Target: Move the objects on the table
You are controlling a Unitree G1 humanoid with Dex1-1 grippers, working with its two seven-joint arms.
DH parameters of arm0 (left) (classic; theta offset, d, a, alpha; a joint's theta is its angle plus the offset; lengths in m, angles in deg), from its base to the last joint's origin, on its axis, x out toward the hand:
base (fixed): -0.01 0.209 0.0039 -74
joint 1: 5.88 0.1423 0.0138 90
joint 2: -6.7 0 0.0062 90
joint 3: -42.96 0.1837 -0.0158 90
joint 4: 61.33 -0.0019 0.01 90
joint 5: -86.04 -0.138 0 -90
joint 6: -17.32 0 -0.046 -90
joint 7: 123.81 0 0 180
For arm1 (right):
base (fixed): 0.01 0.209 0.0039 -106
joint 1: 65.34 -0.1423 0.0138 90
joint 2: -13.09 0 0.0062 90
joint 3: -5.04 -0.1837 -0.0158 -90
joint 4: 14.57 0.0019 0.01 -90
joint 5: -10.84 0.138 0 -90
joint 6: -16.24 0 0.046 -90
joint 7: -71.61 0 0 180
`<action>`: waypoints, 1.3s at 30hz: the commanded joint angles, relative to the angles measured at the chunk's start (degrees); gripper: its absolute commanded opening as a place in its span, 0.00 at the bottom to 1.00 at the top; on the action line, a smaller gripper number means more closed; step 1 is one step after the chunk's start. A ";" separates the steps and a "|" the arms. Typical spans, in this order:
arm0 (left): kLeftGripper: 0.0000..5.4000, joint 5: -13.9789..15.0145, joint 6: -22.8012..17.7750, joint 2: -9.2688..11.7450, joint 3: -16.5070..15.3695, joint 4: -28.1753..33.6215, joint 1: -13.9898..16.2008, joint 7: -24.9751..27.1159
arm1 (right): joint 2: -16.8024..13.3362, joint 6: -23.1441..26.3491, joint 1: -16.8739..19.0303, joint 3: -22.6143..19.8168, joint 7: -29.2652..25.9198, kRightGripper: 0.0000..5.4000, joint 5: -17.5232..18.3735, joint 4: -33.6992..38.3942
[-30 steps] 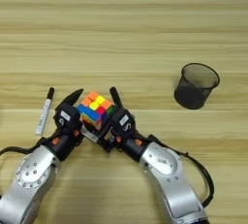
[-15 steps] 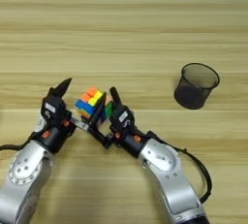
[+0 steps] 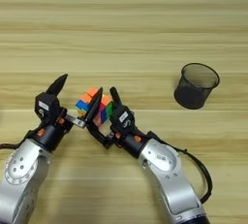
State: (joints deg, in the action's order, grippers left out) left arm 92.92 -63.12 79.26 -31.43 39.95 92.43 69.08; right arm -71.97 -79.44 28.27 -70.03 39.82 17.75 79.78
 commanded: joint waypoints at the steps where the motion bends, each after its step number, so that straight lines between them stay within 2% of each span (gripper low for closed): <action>1: 1.00 -1.15 1.29 -0.50 -4.97 -0.72 -1.56 -4.24 | 0.30 -1.04 -1.32 -1.56 1.38 0.61 -0.16 -0.78; 7: 1.00 -2.51 0.67 -0.31 -11.49 -3.08 -3.09 -10.33 | 0.70 -0.51 -2.49 -4.06 4.66 0.61 -0.48 -2.43; 14: 1.00 -4.19 -1.79 0.07 -16.27 -6.79 -4.28 -15.26 | 1.19 1.99 -4.64 -8.60 10.54 0.61 -1.07 -6.06; 19: 1.00 -5.57 -1.96 0.28 -16.89 -7.23 -4.40 -16.38 | 1.83 4.45 -4.69 -11.14 15.47 0.61 -2.16 -7.05; 21: 1.00 -6.36 -2.11 0.44 -16.89 -7.40 -4.37 -16.88 | 2.08 5.77 -4.41 -11.92 17.93 0.61 -3.10 -7.20; 23: 1.00 -8.54 -2.07 1.00 -16.70 -7.79 -4.30 -17.92 | 2.01 6.63 -4.35 -12.71 20.32 0.61 -4.44 -7.48; 26: 1.00 -8.78 -2.12 0.70 -16.81 -8.05 -4.31 -18.01 | 1.81 7.93 -4.08 -13.27 22.99 0.61 -6.42 -7.54; 32: 1.00 -8.81 -2.19 0.47 -16.93 -7.91 -4.30 -17.74 | 1.79 10.39 -3.32 -13.18 24.65 0.61 -8.27 -7.64; 39: 1.00 -8.72 -2.64 0.45 -16.93 -7.75 -4.29 -17.40 | 2.03 12.54 -2.80 -12.64 24.53 0.61 -8.73 -7.20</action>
State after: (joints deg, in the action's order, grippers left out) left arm 84.24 -64.64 79.65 -48.46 32.43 88.31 51.50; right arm -70.00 -68.89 24.96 -83.03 64.32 9.63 72.51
